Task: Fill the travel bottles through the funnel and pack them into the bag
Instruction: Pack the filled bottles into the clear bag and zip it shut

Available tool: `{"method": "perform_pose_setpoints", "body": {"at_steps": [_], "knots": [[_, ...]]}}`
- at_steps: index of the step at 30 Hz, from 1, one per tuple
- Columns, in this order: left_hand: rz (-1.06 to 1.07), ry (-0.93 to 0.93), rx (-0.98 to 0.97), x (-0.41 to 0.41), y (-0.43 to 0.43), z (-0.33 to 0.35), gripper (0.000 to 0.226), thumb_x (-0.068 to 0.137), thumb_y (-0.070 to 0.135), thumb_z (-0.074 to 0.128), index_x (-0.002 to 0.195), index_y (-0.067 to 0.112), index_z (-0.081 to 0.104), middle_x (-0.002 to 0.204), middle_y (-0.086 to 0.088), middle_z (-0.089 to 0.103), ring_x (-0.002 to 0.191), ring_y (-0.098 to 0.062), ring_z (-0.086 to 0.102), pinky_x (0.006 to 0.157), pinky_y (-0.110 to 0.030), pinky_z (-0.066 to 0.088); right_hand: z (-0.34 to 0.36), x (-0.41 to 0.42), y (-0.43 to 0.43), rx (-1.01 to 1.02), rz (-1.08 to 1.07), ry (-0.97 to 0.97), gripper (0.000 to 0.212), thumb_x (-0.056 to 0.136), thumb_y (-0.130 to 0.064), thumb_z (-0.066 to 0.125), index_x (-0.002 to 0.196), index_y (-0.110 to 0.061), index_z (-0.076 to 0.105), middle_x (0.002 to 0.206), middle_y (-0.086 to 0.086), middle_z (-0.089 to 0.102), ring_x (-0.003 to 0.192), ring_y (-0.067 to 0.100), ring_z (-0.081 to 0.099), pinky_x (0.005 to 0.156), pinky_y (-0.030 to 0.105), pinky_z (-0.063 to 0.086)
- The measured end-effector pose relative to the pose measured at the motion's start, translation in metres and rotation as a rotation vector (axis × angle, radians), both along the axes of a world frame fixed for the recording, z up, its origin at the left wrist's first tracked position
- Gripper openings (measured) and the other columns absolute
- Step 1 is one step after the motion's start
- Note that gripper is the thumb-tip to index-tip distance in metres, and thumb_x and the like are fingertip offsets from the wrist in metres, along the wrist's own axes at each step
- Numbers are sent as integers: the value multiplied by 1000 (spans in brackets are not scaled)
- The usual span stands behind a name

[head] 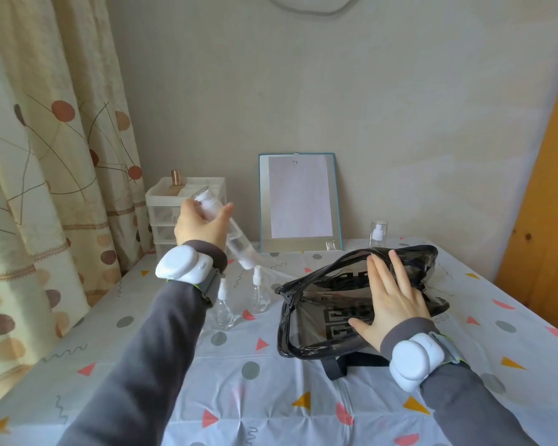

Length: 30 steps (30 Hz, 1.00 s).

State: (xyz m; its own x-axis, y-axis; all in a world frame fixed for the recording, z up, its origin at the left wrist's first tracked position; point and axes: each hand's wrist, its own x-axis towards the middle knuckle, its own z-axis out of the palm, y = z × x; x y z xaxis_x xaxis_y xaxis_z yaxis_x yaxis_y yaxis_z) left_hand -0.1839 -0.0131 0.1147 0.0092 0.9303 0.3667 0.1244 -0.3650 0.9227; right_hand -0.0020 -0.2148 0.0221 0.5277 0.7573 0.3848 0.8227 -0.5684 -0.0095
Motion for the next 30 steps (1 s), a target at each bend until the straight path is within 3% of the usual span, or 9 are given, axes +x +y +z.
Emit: {"method": "perform_pose_setpoints", "body": {"at_steps": [6, 11, 15, 18, 21, 24, 26, 28, 30], "knots": [[-424, -162, -209, 22, -60, -5, 57, 79, 29, 71, 123, 7, 41, 109, -17, 56, 86, -25, 64, 53, -35, 59, 1, 2, 0, 9, 16, 16, 103, 75, -62, 52, 146, -19, -9, 152, -15, -17, 137, 14, -31, 108, 35, 28], [-474, -89, -219, 52, -83, -44, 49, 74, 34, 75, 105, 16, 42, 96, -2, 56, 95, -26, 62, 80, -46, 55, 0, 5, 1, 48, 79, 79, 103, 67, -67, 57, 144, -25, 5, 152, -16, -13, 135, 11, -34, 108, 37, 28], [-431, -53, -154, 74, -97, -63, 48, 72, 40, 75, 102, 22, 41, 86, 11, 51, 80, -4, 57, 77, -37, 56, -5, 5, 1, 32, 135, 87, 91, 59, -71, 59, 133, -34, 22, 152, -14, -12, 131, 10, -39, 111, 41, 21], [-449, -72, -174, 84, -99, -70, 52, 70, 43, 75, 103, 22, 41, 86, 8, 55, 82, -9, 60, 80, -41, 55, -4, 6, 1, 31, 150, 86, 81, 59, -80, 53, 123, -33, 37, 154, -9, -7, 136, 14, -32, 112, 45, 15], [-480, -6, -126, 90, -103, -74, 50, 71, 47, 73, 101, 26, 39, 88, 11, 57, 83, -4, 59, 72, -27, 54, -1, 7, 3, 124, 113, 51, 61, 74, -75, 41, 110, -27, 54, 154, -5, 8, 142, 17, -16, 114, 41, 15], [-547, -11, -88, 89, -101, -75, 41, 74, 50, 69, 95, 24, 47, 90, 8, 60, 89, -8, 61, 79, -29, 53, 0, 10, 7, 147, 110, 53, 51, 83, -65, 41, 111, -25, 57, 153, -6, 13, 143, 16, -11, 114, 41, 13], [-592, 66, -1, 83, -98, -71, 35, 74, 58, 62, 88, 28, 51, 92, 12, 60, 91, -4, 59, 78, -16, 47, 1, 14, 7, 171, 109, 60, 50, 85, -62, 42, 113, -22, 56, 153, -6, 15, 143, 15, -9, 114, 41, 12], [-569, 140, 97, 78, -92, -69, 46, 74, 63, 54, 102, 27, 53, 106, 12, 55, 97, 1, 52, 76, -7, 36, 1, 20, 5, 206, 120, 60, 50, 86, -59, 43, 114, -21, 56, 153, -7, 17, 143, 13, -7, 114, 39, 13], [-521, 166, 119, 74, -84, -70, 59, 80, 56, 54, 127, 21, 46, 121, 11, 44, 111, -2, 44, 88, -11, 34, 0, 23, 3, 249, 145, 66, 46, 86, -55, 47, 110, -18, 58, 152, -7, 20, 144, 11, -3, 112, 34, 12]]}}
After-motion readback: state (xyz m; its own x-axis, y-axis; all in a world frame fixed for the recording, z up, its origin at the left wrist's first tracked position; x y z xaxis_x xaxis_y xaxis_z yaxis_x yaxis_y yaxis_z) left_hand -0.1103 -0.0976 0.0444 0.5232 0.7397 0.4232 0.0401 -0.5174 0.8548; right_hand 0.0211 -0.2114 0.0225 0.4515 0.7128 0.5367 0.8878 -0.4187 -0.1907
